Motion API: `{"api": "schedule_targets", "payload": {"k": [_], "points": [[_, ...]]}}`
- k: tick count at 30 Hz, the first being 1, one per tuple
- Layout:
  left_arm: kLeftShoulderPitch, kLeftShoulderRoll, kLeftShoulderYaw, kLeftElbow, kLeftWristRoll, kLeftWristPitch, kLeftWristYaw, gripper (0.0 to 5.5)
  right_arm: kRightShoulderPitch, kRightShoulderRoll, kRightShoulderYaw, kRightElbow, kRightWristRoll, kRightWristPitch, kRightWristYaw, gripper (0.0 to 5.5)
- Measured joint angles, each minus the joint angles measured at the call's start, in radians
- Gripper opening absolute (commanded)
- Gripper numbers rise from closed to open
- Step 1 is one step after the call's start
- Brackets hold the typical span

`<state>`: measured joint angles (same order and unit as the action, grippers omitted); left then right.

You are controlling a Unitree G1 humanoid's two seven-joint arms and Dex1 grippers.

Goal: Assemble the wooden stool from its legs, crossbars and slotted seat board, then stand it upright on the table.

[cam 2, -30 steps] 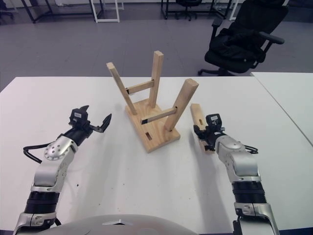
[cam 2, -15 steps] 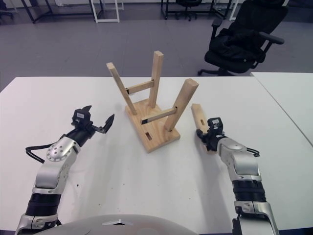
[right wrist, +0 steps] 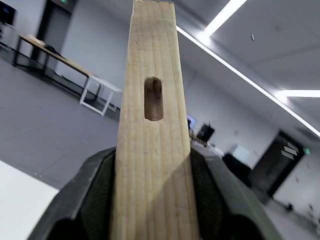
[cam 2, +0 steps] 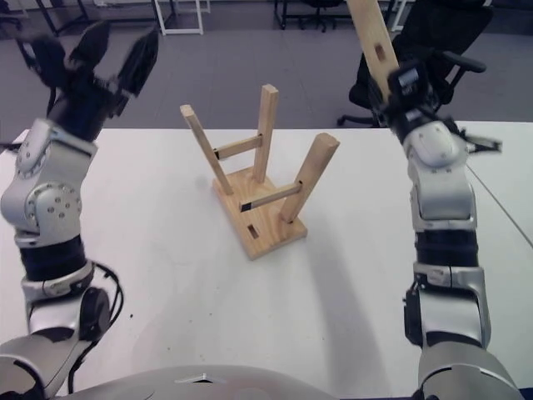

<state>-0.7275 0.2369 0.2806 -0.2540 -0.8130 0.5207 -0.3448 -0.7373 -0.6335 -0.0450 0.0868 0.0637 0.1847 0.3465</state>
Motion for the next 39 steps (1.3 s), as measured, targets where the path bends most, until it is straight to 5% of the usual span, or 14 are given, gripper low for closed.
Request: {"api": "schedule_targets", "payload": {"k": [5, 14, 30, 35, 39], "points": [[-0.110, -0.026, 0.075, 0.056, -0.245, 0.086, 0.059, 5.40, -0.147, 0.113, 0.145, -0.161, 0.034, -0.152, 0.173, 2.07], [-0.110, -0.015, 0.051, 0.056, -0.276, 0.085, 0.035, 3.78, -0.148, 0.132, 0.201, -0.178, 0.037, -0.210, 0.345, 2.07], [-0.073, -0.035, 0.050, 0.045, -0.317, 0.079, 0.058, 1.15, -0.128, 0.140, 0.197, -0.182, 0.059, -0.137, 0.387, 2.07], [-0.073, -0.036, 0.039, 0.033, -0.322, 0.077, 0.067, 1.04, -0.128, 0.144, 0.193, -0.182, 0.059, -0.122, 0.394, 2.07], [-0.071, -0.034, 0.041, 0.031, -0.313, 0.073, 0.093, 1.03, -0.128, 0.152, 0.191, -0.180, 0.059, -0.122, 0.408, 2.94]]}}
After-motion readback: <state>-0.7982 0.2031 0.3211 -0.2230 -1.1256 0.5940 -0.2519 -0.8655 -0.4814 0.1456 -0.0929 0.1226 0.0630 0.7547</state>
